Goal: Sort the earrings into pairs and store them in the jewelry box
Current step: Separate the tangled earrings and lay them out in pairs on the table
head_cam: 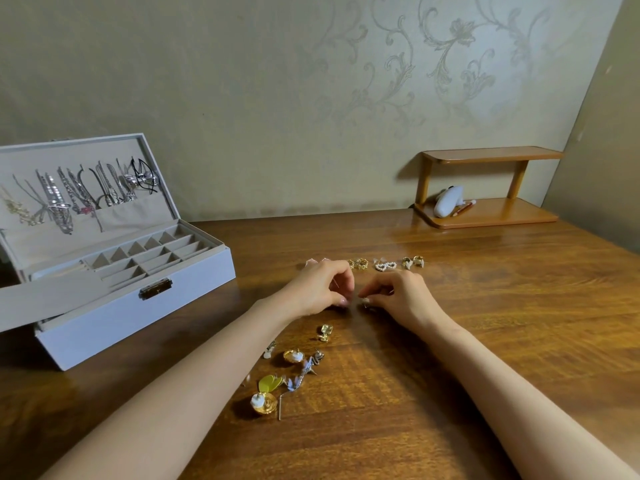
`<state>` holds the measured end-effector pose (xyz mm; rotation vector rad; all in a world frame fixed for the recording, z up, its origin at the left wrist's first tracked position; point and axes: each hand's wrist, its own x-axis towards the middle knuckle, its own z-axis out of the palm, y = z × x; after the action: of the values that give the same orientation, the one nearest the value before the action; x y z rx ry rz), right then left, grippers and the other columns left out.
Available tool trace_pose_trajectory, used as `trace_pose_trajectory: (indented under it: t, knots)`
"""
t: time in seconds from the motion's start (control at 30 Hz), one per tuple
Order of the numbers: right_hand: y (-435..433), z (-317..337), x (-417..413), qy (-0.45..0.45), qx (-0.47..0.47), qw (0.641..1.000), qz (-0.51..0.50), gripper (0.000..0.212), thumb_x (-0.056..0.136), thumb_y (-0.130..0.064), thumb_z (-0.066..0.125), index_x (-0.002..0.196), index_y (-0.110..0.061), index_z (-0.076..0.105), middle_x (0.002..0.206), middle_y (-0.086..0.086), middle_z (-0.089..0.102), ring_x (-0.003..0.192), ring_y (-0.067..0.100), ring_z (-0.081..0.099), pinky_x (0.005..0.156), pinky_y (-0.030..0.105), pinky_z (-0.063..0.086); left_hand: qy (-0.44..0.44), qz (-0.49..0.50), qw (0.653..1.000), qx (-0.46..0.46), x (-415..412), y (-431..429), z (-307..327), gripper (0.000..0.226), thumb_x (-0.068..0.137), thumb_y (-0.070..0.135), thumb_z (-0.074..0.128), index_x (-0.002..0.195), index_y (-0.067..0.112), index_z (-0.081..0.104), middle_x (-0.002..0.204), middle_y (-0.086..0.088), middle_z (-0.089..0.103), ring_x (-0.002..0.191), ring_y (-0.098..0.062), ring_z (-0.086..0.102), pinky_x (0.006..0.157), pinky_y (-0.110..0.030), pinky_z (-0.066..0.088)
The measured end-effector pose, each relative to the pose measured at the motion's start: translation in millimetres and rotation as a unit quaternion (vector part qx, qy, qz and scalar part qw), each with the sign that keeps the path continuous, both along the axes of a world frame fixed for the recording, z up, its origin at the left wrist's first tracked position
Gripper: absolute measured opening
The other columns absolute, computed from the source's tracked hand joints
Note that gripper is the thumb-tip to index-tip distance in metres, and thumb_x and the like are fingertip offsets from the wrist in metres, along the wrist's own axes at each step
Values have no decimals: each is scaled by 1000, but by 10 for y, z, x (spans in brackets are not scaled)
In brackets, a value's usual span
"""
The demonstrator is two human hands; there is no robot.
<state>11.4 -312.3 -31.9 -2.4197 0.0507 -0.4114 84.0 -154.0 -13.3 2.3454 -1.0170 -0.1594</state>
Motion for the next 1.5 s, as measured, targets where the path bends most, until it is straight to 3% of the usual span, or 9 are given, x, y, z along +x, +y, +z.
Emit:
trace_pose_trajectory:
  t: [0.07, 0.17, 0.27, 0.37, 0.53, 0.7, 0.93, 1.27, 1.5]
  knots:
    - [-4, -6, -4, -11, -6, 1000, -7, 11, 75, -11, 75, 84, -15, 76, 82, -2, 71, 73, 5, 56, 63, 2, 36, 21, -14, 999, -22, -23, -21, 8, 26, 77, 0, 70, 88, 20, 56, 96, 2, 59, 82, -9, 60, 72, -18, 50]
    - [-14, -16, -14, -14, -3, 1000, -9, 17, 75, -10, 75, 91, -16, 75, 80, -3, 68, 68, 1, 54, 62, 0, 37, -15, -28, 999, -7, -37, -38, 19, 21, 76, 5, 72, 84, 18, 57, 104, 3, 55, 86, -6, 55, 73, -11, 41]
    - [-39, -13, -21, -12, 2, 1000, -10, 22, 74, -11, 76, 96, -15, 74, 79, -3, 66, 69, 2, 55, 63, 2, 38, -46, -32, 998, 13, -32, -19, -2, 13, 79, 15, 71, 84, 20, 61, 107, 5, 54, 90, -6, 50, 83, -22, 39]
    - [-49, -9, -13, -7, 7, 1000, -18, 17, 75, -13, 76, 92, -13, 74, 85, 0, 69, 80, 10, 60, 74, 13, 43, -65, 7, 998, 12, -34, 22, -14, 12, 80, 26, 70, 84, 27, 59, 101, 8, 54, 89, -12, 52, 85, -34, 47]
    - [-8, -33, 21, -17, -3, 999, -27, 7, 74, -11, 76, 82, -11, 75, 84, 2, 72, 82, 14, 62, 82, 25, 49, -131, 37, 986, 91, -60, -19, -50, 21, 81, 44, 64, 95, 29, 60, 104, 10, 60, 101, -13, 50, 93, -36, 36]
    - [-25, -39, 94, -18, -15, 999, -40, 6, 76, -11, 74, 81, -12, 74, 84, 2, 72, 81, 13, 62, 77, 22, 48, -162, 48, 982, 86, -16, -107, -35, 14, 87, 35, 61, 97, 26, 63, 102, 7, 63, 108, -16, 49, 97, -37, 33]
    - [-40, -61, 225, -29, -27, 995, -91, 1, 77, -15, 72, 78, -13, 72, 82, 3, 69, 81, 18, 60, 75, 29, 48, -167, 86, 979, 84, 131, -209, -2, 7, 88, 29, 58, 89, 25, 64, 84, 11, 58, 103, -16, 47, 97, -39, 30]
    - [-5, -67, 313, -17, -73, 990, -123, 12, 83, -27, 66, 90, -18, 70, 93, 0, 67, 89, 19, 60, 72, 31, 47, -168, 94, 977, 90, 232, -244, -20, 9, 89, 28, 58, 96, 26, 63, 96, 8, 65, 105, -17, 48, 90, -35, 31]
    - [-39, -14, 190, -51, -29, 990, -126, 15, 82, -19, 68, 97, -18, 69, 96, 1, 66, 86, 17, 60, 76, 32, 51, -187, 123, 974, 41, 198, -31, 74, 9, 89, 27, 58, 97, 27, 62, 97, 10, 65, 101, -14, 49, 82, -30, 29]
